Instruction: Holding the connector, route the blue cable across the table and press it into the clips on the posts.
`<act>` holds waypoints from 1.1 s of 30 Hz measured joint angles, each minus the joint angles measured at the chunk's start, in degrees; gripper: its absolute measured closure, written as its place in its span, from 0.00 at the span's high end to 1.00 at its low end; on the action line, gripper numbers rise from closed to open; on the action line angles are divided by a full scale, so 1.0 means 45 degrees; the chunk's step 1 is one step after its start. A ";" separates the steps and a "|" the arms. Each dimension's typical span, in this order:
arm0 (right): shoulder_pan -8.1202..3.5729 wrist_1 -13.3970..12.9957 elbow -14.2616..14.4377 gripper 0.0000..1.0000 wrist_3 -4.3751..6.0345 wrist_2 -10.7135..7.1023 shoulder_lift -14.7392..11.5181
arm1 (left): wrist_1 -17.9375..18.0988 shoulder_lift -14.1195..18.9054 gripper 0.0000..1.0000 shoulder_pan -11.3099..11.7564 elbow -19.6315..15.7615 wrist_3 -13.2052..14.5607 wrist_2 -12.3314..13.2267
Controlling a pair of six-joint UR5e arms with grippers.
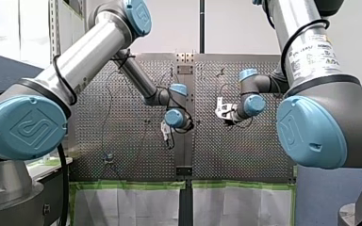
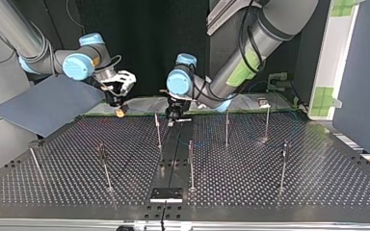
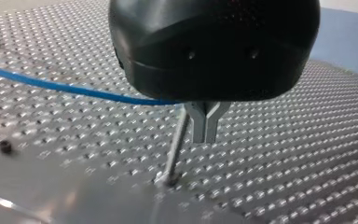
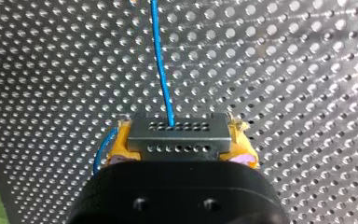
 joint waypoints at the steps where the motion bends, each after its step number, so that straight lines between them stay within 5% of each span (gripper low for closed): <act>1: -0.0033 0.0007 -0.0051 0.00 0.0000 -0.0013 0.0002 | -0.0042 -0.0004 0.00 0.0090 0.0105 -0.0001 0.0046; 12: -0.0338 0.0031 -0.0290 0.00 -0.0071 -0.0063 0.0026 | -0.0282 -0.0007 0.00 0.0638 0.0490 0.0086 0.0454; 14: -0.0363 0.0037 -0.0296 0.00 -0.0096 -0.0069 0.0026 | -0.0463 -0.0006 0.18 0.0616 0.0491 0.0235 0.0433; 15: -0.0371 0.0037 -0.0299 0.00 -0.0106 -0.0072 0.0027 | -0.0552 -0.0006 0.18 0.0599 0.0492 0.0308 0.0404; 17: -0.0379 0.0041 -0.0301 0.00 -0.0131 -0.0075 0.0030 | -0.0765 -0.0001 0.43 0.0534 0.0493 0.0483 0.0298; 18: -0.0382 0.0045 -0.0299 0.00 -0.0144 -0.0075 0.0030 | -0.0854 -0.0002 0.43 0.0500 0.0493 0.0545 0.0248; 20: -0.0387 0.0055 -0.0302 0.00 -0.0172 -0.0075 0.0030 | -0.1045 0.0001 0.63 0.0419 0.0494 0.0655 0.0134; 21: -0.0391 0.0061 -0.0303 0.00 -0.0183 -0.0076 0.0029 | -0.1115 0.0004 0.63 0.0382 0.0495 0.0702 0.0094; 23: -0.0399 0.0072 -0.0303 0.00 -0.0201 -0.0076 0.0030 | -0.1293 0.0012 1.00 0.0306 0.0496 0.0853 0.0033; 33: -0.0428 0.0101 -0.0299 0.00 -0.0377 -0.0089 0.0027 | -0.2339 0.0241 1.00 0.0078 0.0495 0.1669 -0.0165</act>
